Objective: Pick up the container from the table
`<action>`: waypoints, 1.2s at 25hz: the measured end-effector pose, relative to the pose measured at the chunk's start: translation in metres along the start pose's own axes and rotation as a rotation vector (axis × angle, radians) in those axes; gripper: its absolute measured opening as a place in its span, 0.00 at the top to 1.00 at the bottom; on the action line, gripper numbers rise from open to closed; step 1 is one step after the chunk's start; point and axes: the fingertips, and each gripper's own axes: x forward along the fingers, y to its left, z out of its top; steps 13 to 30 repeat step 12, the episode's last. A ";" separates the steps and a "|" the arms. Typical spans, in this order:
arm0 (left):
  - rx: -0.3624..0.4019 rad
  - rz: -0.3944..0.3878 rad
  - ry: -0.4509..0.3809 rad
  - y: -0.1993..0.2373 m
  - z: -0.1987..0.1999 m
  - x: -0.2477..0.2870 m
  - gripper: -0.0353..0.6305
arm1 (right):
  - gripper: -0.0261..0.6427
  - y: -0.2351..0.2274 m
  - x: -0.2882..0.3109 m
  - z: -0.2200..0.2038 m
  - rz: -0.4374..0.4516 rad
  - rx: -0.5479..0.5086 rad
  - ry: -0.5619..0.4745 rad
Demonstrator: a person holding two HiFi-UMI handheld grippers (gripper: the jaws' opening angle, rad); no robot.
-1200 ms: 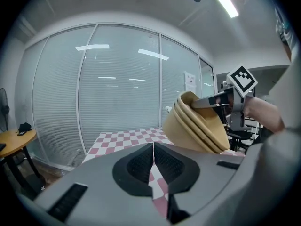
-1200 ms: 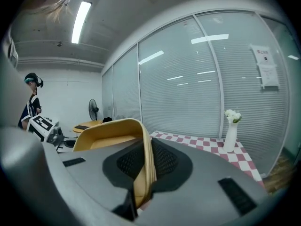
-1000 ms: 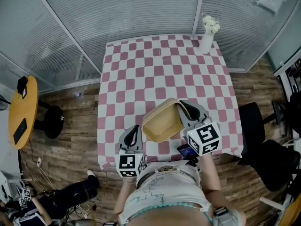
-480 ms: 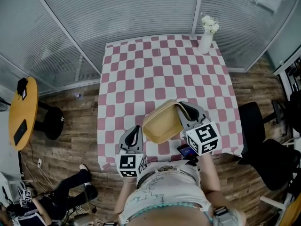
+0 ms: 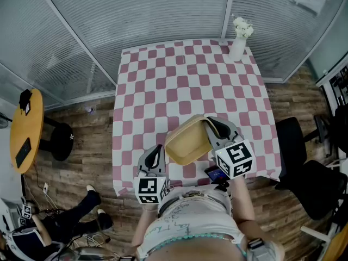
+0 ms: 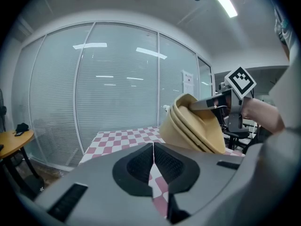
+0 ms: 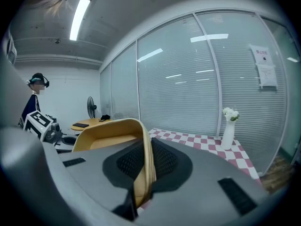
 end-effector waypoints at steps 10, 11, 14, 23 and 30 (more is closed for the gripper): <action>-0.006 0.000 0.008 0.002 -0.004 0.002 0.92 | 0.93 0.003 0.003 -0.001 0.013 0.001 0.004; -0.006 0.000 0.009 0.001 -0.004 0.002 0.92 | 0.93 0.003 0.003 -0.001 0.013 0.001 0.004; -0.005 -0.001 0.009 0.001 -0.005 0.002 0.92 | 0.93 0.003 0.002 -0.001 0.013 0.002 0.003; -0.005 -0.001 0.009 0.001 -0.005 0.002 0.92 | 0.93 0.003 0.002 -0.001 0.013 0.002 0.003; -0.005 -0.001 0.009 0.001 -0.005 0.002 0.92 | 0.93 0.003 0.002 -0.001 0.013 0.002 0.003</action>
